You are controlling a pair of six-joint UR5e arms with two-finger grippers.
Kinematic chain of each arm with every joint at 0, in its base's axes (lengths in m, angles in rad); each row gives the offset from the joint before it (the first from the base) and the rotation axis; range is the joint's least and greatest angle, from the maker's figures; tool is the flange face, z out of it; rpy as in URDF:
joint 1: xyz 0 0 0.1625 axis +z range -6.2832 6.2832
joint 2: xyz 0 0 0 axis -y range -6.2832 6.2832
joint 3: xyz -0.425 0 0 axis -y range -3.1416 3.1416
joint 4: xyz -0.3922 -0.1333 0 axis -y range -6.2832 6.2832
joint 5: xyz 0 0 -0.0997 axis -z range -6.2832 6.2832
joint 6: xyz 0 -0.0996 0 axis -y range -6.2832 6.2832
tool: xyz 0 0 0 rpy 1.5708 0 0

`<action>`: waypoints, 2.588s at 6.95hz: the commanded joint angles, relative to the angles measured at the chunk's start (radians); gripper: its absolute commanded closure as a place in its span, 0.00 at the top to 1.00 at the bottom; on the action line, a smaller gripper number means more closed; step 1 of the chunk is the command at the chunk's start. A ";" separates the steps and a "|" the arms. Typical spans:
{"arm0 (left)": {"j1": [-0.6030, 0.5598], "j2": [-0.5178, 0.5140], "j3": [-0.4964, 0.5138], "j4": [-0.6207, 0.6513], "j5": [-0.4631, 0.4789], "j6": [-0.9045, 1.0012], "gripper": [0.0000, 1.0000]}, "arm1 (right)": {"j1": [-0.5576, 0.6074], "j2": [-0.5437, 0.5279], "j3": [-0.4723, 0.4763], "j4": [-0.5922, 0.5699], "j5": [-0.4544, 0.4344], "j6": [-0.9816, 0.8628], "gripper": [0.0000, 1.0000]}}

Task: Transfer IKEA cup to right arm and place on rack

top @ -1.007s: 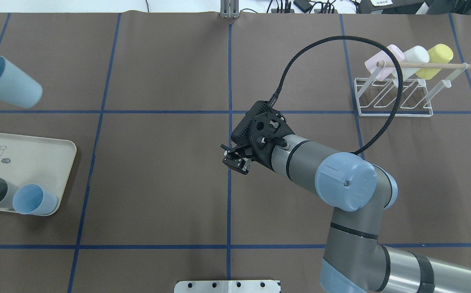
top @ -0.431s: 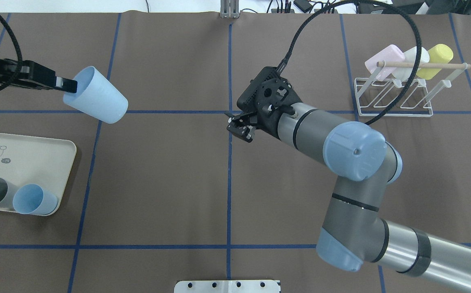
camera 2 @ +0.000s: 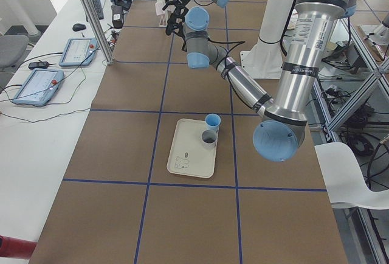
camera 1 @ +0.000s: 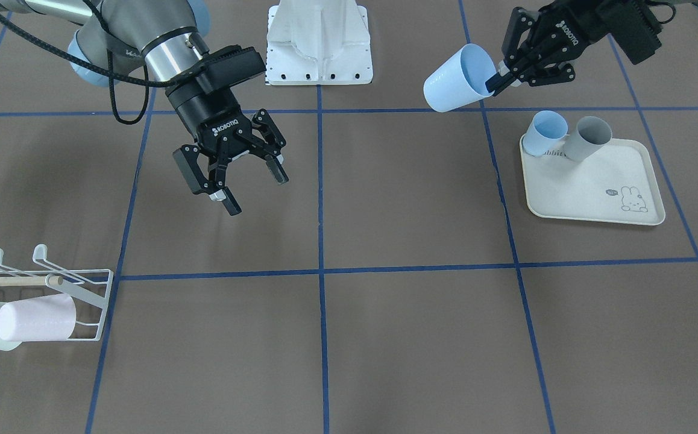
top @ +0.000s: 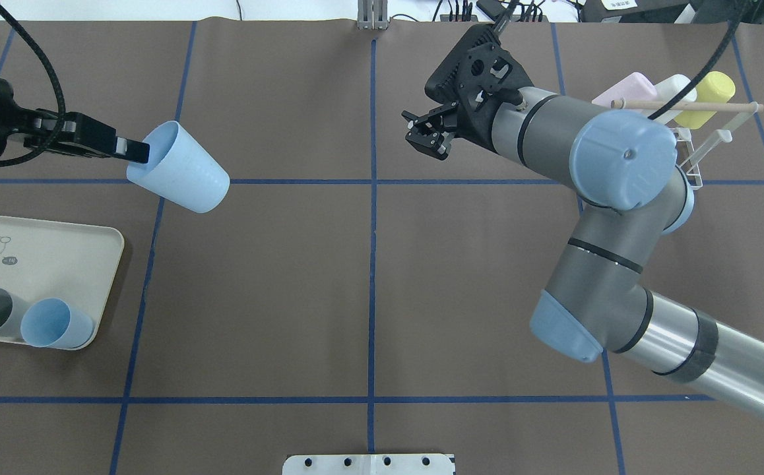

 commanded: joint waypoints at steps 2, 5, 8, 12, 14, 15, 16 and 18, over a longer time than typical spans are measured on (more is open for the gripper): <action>0.014 -0.006 0.001 0.000 0.000 -0.012 0.00 | 0.006 0.053 -0.023 0.087 0.360 0.234 0.91; 0.020 -0.014 0.003 0.000 -0.001 -0.028 0.00 | -0.109 0.038 -0.061 0.124 0.357 0.258 0.99; 0.094 -0.072 0.012 0.000 0.031 -0.111 0.00 | -0.129 0.042 -0.069 0.157 0.356 0.010 0.98; 0.149 -0.123 0.018 0.000 0.060 -0.163 0.00 | -0.215 0.015 -0.134 0.433 0.253 0.046 0.98; 0.169 -0.124 0.018 0.000 0.097 -0.164 0.00 | -0.261 0.026 -0.138 0.465 0.172 0.048 0.98; 0.199 -0.124 0.021 -0.002 0.138 -0.164 0.00 | -0.266 0.024 -0.138 0.498 0.172 0.048 0.98; 0.204 -0.123 0.021 -0.002 0.140 -0.164 0.00 | -0.266 0.024 -0.136 0.499 0.170 0.048 0.98; 0.207 -0.115 0.021 -0.003 0.142 -0.164 0.00 | -0.264 0.026 -0.132 0.499 0.156 0.048 0.98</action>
